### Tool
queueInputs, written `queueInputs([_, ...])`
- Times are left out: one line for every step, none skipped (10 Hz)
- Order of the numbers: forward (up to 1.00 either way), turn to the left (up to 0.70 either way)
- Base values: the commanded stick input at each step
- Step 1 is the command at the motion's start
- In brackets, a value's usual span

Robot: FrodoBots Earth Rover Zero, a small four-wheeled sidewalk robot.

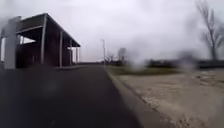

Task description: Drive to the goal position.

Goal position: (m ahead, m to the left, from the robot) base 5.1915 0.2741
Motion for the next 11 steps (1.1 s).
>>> queueInputs([1.0, 0.39])
queueInputs([1.0, 0.38])
queueInputs([1.0, 0.37])
queueInputs([1.0, 0.29])
queueInputs([1.0, 0.11])
queueInputs([1.0, 0.0])
queueInputs([1.0, 0.0])
queueInputs([1.0, 0.0])
queueInputs([1.0, 0.0])
queueInputs([1.0, 0.0])
queueInputs([1.0, 0.0])
